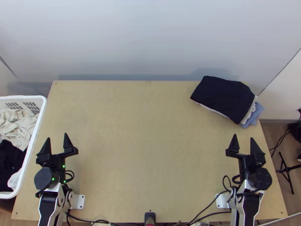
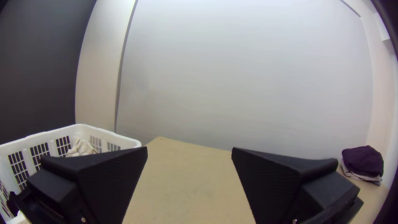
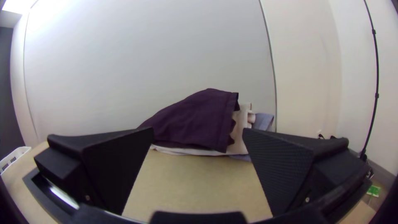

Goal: Fold the t-shirt

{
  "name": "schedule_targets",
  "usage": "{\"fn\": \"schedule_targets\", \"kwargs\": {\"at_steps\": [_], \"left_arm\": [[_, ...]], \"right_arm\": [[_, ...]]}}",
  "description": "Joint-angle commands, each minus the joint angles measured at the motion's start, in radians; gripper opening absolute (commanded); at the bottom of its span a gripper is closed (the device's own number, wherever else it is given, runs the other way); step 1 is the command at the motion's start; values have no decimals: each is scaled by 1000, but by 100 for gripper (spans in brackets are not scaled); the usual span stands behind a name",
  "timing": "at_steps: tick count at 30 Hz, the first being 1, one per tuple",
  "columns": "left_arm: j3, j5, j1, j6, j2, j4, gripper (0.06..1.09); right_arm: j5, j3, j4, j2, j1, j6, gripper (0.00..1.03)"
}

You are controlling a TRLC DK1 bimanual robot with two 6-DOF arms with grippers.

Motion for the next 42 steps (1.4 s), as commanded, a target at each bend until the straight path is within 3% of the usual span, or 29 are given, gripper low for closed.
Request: {"fn": "schedule_targets", "kwargs": {"at_steps": [1,20,23,32,33,37,42], "left_arm": [[0,0,0,0,0,0,104],[0,0,2,0,0,0,104],[0,2,-3,-70,0,0,104],[0,20,-12,-69,0,-3,104],[0,20,-11,-52,0,-3,104],[0,17,28,218,-1,-1,104],[81,-34,60,358,-1,17,104]], "right_arm": [[0,0,0,0,0,2,99],[0,0,0,0,0,0,99],[0,0,0,0,0,2,99],[0,0,0,0,0,0,99],[0,0,0,0,0,2,99],[0,0,0,0,0,2,99],[0,2,0,0,0,0,99]]}}
